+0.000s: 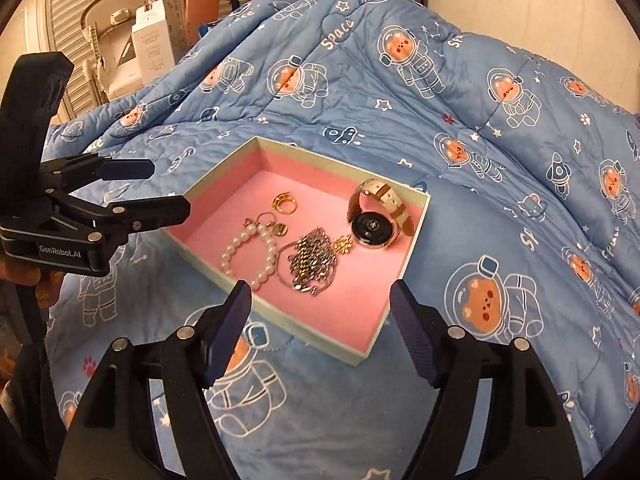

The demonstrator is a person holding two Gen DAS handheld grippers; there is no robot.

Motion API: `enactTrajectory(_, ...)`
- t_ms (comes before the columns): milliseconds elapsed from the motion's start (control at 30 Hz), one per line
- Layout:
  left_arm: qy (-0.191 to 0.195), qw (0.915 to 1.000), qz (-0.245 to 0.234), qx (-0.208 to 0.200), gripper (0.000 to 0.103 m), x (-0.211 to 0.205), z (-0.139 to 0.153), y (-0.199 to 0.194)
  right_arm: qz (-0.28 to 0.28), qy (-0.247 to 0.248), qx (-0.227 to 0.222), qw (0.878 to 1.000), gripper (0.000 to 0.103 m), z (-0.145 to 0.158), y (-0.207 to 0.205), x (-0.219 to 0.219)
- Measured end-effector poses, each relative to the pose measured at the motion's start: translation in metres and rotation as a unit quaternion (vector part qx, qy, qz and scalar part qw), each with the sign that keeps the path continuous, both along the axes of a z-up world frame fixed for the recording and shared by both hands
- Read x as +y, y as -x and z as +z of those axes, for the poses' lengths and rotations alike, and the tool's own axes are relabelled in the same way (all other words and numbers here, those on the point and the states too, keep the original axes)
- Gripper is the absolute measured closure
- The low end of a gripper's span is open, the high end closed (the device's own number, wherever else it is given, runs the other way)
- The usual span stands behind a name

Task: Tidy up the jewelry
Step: 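Withdraw both grippers and reach toward the last small charms, then grasp the small silver clasp charm with the left gripper while the right gripper grasps a small gold charm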

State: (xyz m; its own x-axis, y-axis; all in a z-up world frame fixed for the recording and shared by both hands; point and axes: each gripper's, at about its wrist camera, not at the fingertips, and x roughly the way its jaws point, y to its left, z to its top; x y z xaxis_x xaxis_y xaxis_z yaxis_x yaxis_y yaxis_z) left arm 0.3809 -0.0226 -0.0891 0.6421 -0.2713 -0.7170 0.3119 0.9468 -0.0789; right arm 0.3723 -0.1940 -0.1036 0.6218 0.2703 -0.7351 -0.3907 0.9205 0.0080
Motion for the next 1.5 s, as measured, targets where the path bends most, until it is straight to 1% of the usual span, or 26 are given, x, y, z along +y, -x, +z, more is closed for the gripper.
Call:
enactTrajectory(100, -0.001, 1.0, -0.003, 0.001, 0.012, 0.004, -0.008, 0.024, 0.012, -0.002, 0.006, 1.0, 0.031, -0.006, 0.021, 0.0)
enactTrajectory(200, 0.009, 0.9999, -0.009, 0.005, 0.012, 0.008, -0.015, 0.049, 0.014, -0.008, 0.013, 1.0, 0.031, -0.013, 0.039, -0.002)
enactTrajectory(333, 0.017, 0.9992, -0.036, -0.001, 0.014, 0.001, -0.018, 0.085, 0.005, -0.018, 0.017, 1.0, 0.031, -0.021, 0.059, -0.006)
enactTrajectory(433, 0.014, 0.9974, -0.07, -0.012, 0.021, -0.015, -0.021, 0.112, -0.007, -0.033, 0.028, 0.999, 0.031, -0.027, 0.067, -0.012)
enactTrajectory(500, -0.004, 0.9954, -0.094, -0.016, 0.027, -0.031, -0.026, 0.125, -0.014, -0.041, 0.034, 0.999, 0.031, -0.031, 0.072, -0.015)
enactTrajectory(533, -0.01, 0.9944, -0.104, -0.013, 0.032, -0.038, -0.03, 0.128, -0.018, -0.043, 0.036, 0.998, 0.031, -0.032, 0.074, -0.016)
enactTrajectory(567, -0.013, 0.9938, -0.11, -0.006, 0.037, -0.044, -0.035, 0.13, -0.021, -0.045, 0.037, 0.998, 0.032, -0.034, 0.076, -0.018)
enactTrajectory(600, -0.012, 0.9936, -0.112, 0.001, 0.04, -0.048, -0.039, 0.13, -0.023, -0.047, 0.039, 0.998, 0.031, -0.035, 0.078, -0.019)
enactTrajectory(733, 0.001, 0.9935, -0.113, 0.014, 0.045, -0.059, -0.051, 0.126, -0.032, -0.059, 0.045, 0.997, 0.032, -0.038, 0.085, -0.025)
enactTrajectory(767, 0.001, 0.9938, -0.11, 0.017, 0.051, -0.061, -0.053, 0.124, -0.034, -0.062, 0.047, 0.996, 0.031, -0.039, 0.086, -0.026)
enactTrajectory(867, 0.006, 0.9937, -0.108, 0.029, 0.062, -0.065, -0.059, 0.119, -0.038, -0.069, 0.051, 0.996, 0.032, -0.041, 0.09, -0.027)
enactTrajectory(1000, 0.005, 0.9932, -0.112, 0.034, 0.072, -0.067, -0.062, 0.118, -0.035, -0.074, 0.056, 0.995, 0.031, -0.044, 0.092, -0.026)
enactTrajectory(1067, 0.007, 0.9931, -0.11, 0.038, 0.081, -0.065, -0.063, 0.117, -0.033, -0.075, 0.058, 0.995, 0.031, -0.045, 0.091, -0.025)
enactTrajectory(1133, 0.012, 0.9931, -0.11, 0.039, 0.085, -0.063, -0.064, 0.117, -0.032, -0.077, 0.06, 0.995, 0.031, -0.046, 0.091, -0.023)
enactTrajectory(1233, 0.02, 0.993, -0.109, 0.042, 0.085, -0.059, -0.064, 0.118, -0.031, -0.078, 0.061, 0.995, 0.032, -0.047, 0.09, -0.021)
enactTrajectory(1367, 0.017, 0.9931, -0.109, 0.04, 0.085, -0.056, -0.062, 0.122, -0.023, -0.081, 0.062, 0.995, 0.034, -0.047, 0.091, -0.018)
enactTrajectory(1400, 0.019, 0.993, -0.109, 0.041, 0.085, -0.055, -0.061, 0.123, -0.016, -0.08, 0.061, 0.995, 0.037, -0.047, 0.092, -0.016)
enactTrajectory(1500, 0.019, 0.9934, -0.105, 0.041, 0.085, -0.05, -0.059, 0.127, 0.006, -0.065, 0.055, 0.996, 0.042, -0.048, 0.095, -0.007)
